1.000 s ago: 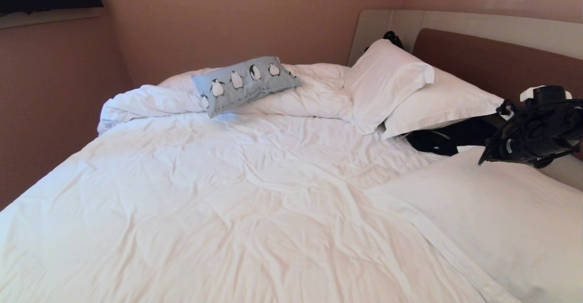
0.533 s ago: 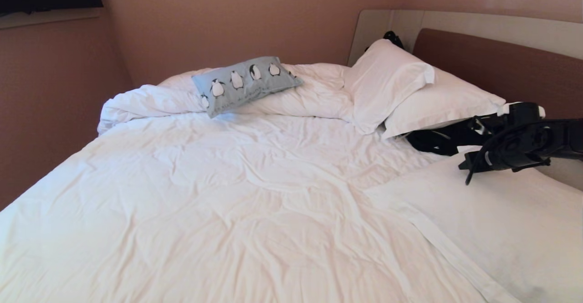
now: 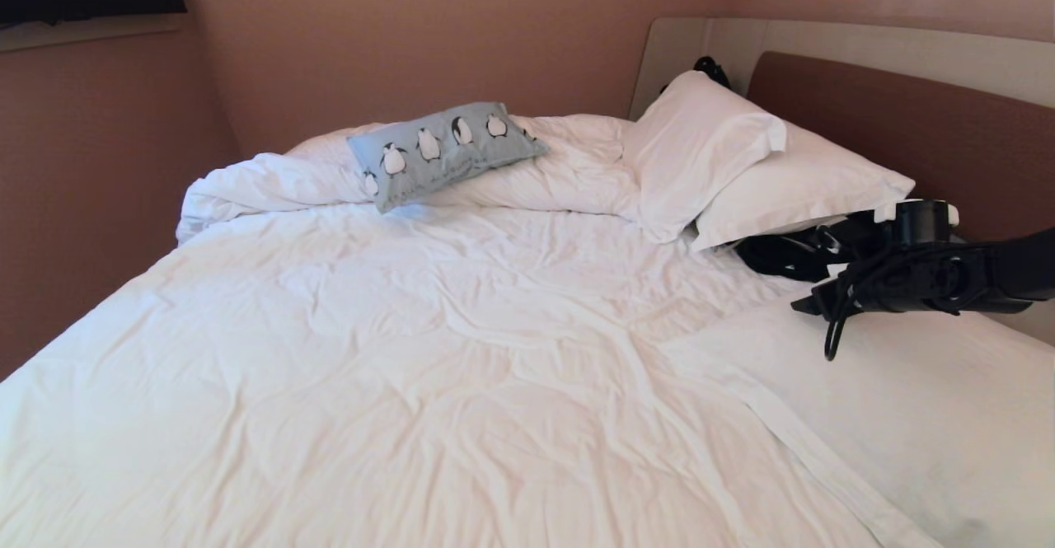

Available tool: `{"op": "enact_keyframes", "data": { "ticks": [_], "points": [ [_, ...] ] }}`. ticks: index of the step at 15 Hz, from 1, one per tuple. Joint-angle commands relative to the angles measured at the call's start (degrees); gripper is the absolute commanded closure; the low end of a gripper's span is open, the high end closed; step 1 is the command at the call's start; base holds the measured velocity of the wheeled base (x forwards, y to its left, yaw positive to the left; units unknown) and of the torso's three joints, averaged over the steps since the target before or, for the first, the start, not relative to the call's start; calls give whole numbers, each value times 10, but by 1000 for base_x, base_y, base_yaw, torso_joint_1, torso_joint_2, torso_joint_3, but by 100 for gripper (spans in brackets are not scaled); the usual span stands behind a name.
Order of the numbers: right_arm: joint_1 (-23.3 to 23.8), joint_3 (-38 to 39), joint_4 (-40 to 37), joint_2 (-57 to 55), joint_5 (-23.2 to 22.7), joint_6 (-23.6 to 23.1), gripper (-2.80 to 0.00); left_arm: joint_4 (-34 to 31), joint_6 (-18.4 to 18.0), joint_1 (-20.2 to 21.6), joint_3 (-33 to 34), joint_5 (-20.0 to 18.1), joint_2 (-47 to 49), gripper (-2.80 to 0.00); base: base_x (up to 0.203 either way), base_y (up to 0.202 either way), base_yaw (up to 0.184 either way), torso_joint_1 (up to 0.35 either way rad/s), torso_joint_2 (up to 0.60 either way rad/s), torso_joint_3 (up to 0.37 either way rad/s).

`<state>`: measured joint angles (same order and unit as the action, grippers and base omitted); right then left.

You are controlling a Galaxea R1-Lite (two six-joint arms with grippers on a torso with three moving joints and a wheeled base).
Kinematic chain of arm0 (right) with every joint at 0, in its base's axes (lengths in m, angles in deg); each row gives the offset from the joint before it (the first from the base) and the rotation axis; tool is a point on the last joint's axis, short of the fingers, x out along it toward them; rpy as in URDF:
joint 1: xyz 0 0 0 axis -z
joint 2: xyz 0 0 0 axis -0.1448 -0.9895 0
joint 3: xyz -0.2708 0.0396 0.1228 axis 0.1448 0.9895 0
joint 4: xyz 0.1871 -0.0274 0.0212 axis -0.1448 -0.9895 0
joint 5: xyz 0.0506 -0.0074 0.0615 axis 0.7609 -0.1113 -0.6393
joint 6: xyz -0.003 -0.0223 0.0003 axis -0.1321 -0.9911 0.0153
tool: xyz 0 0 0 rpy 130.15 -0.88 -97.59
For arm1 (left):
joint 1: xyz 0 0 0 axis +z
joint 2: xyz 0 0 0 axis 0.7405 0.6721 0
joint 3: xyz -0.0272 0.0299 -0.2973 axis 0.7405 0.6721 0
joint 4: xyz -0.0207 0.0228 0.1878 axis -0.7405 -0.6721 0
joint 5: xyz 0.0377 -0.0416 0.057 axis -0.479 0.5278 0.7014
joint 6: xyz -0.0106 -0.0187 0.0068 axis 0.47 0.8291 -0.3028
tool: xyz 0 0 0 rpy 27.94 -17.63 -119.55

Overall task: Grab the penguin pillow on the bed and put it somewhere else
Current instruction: Place the pillow at the bedside

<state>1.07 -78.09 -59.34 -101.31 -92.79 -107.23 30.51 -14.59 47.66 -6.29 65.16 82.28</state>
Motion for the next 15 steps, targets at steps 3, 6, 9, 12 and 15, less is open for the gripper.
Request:
{"op": "enact_keyframes", "data": {
  "ticks": [3, 6, 9, 12, 15],
  "points": [
    [-9, 14, 49, -29, 0, -76, -280, 0, 0, 0, 0, 0, 0, 0, 0, 0, 0, 0, 0, 0],
    [-10, 17, 49, -42, 0, -76, -280, 0, 0, 0, 0, 0, 0, 0, 0, 0, 0, 0, 0, 0],
    [-10, 14, 46, -52, -2, -75, -280, 0, 0, 0, 1, 0, 0, 0, 0, 0, 0, 0, 0, 0],
    [-10, 8, 47, -76, -2, -77, -280, 0, 1, 0, 0, 0, 0, 0, 0, 0, 0, 0, 0, 0],
    [-10, 6, 48, -90, -2, -79, -280, 0, 0, 0, 0, 0, 0, 0, 0, 0, 0, 0, 0, 0]
  ]
}}
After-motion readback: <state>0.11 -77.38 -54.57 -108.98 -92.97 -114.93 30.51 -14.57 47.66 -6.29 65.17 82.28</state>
